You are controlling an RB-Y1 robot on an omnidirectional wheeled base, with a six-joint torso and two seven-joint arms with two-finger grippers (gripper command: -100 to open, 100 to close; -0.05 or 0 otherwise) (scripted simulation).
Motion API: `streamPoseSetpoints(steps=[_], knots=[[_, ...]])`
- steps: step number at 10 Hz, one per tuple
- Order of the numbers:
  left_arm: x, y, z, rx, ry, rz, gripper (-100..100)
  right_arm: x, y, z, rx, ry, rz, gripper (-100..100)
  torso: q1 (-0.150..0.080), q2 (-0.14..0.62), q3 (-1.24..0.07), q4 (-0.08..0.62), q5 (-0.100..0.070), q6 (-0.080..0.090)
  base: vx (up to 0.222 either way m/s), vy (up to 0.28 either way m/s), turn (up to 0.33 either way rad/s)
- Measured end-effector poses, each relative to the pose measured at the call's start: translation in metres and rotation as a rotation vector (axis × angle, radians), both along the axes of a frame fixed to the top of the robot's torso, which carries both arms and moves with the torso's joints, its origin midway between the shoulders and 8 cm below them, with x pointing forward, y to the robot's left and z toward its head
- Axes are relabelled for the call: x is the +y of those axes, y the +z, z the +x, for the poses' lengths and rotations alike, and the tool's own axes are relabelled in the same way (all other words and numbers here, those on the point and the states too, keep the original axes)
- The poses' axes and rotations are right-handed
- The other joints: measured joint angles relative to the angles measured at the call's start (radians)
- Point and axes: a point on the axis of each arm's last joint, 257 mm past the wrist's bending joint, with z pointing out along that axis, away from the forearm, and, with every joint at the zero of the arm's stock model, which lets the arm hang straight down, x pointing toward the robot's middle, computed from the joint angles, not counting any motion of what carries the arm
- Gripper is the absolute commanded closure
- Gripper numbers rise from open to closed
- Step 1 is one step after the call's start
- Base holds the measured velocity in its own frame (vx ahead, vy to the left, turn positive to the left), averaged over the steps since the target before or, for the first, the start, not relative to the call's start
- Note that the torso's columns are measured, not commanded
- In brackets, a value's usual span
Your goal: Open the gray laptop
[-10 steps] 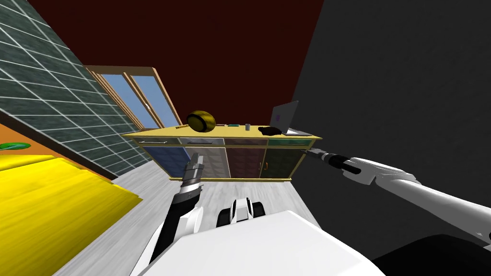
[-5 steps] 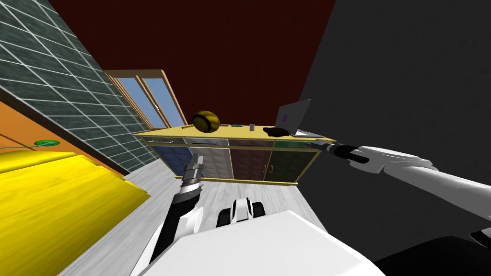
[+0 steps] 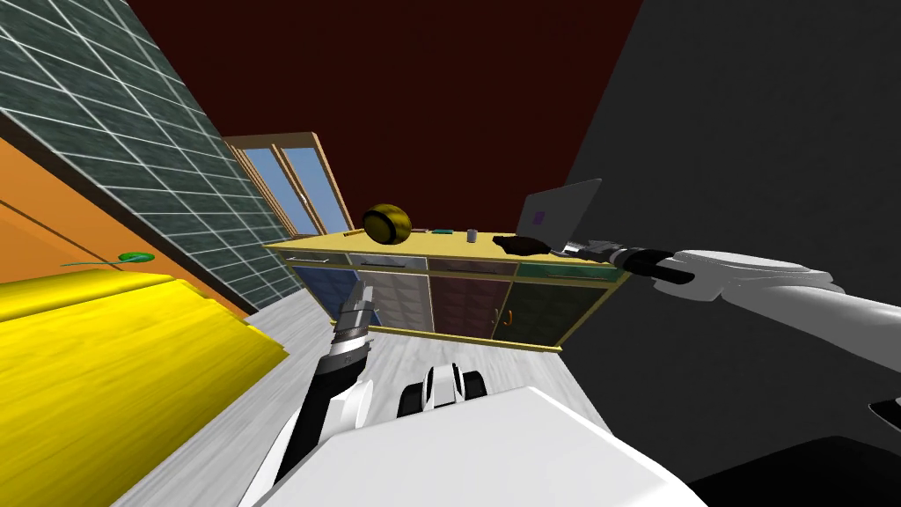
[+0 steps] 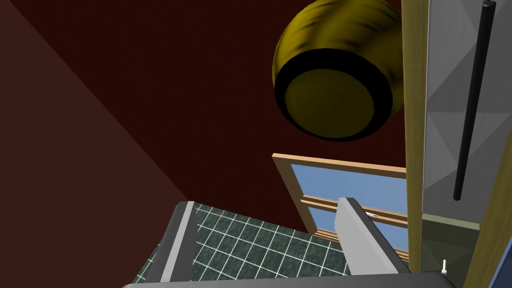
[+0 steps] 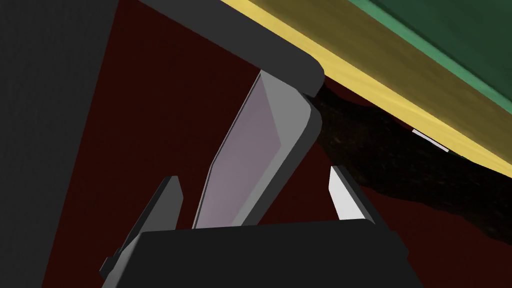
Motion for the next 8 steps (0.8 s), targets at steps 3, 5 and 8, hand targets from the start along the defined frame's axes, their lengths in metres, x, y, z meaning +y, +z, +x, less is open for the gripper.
streamPoseSetpoints(steps=[3, 5, 8], knots=[[0.0, 0.0, 0.0, 0.0, 0.0, 0.0, 0, -0.004, 0.039, 0.001, -0.021, -0.005, -0.071, -100, -0.001, 0.003, 0.002, 0.001, 0.0, 0.0, 0.065, 0.03, 0.047], [0.0, 0.0, 0.0, 0.0, 0.0, 0.0, 0, -0.002, 0.04, 0.003, -0.02, -0.007, -0.073, -100, -0.003, 0.006, 0.004, 0.002, -0.001, 0.0, -0.028, -0.039, 0.071], [0.0, 0.0, 0.0, 0.0, 0.0, 0.0, 0, 0.005, 0.042, 0.013, -0.018, -0.027, -0.075, -100, -0.002, 0.002, 0.001, 0.001, -0.001, 0.0, -0.065, -0.08, 0.076]])
